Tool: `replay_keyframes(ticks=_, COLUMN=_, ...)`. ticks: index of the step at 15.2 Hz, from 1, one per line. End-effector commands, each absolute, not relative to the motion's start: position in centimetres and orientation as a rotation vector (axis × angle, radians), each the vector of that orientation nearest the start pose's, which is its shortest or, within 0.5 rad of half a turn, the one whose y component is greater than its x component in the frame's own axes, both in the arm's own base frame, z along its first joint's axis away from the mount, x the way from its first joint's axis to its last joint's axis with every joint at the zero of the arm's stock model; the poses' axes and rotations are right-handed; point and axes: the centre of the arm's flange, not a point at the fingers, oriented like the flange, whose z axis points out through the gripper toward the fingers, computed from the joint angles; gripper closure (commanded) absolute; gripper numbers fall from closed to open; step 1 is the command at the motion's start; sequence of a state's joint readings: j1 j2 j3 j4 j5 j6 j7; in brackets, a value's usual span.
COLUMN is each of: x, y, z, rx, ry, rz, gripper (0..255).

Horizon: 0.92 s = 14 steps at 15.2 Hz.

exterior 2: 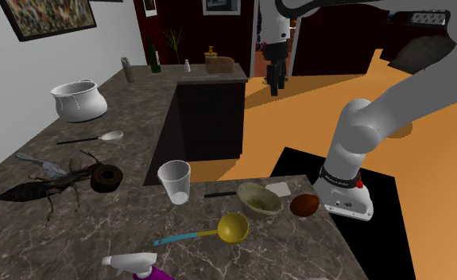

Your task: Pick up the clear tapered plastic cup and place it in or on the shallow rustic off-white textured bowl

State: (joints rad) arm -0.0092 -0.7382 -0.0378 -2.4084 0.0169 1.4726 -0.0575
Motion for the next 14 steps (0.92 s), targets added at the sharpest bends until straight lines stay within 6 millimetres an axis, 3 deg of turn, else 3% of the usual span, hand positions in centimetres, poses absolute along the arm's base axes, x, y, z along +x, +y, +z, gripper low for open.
replay_keyframes(ticks=1, x=30.4, y=-1.5, z=54.4, rx=-3.075, ry=-0.035, rz=0.302, gripper=0)
replay_keyframes(ticks=14, x=37.6, y=11.9, z=47.9, rx=-3.056, ry=-0.041, rz=0.230, gripper=0)
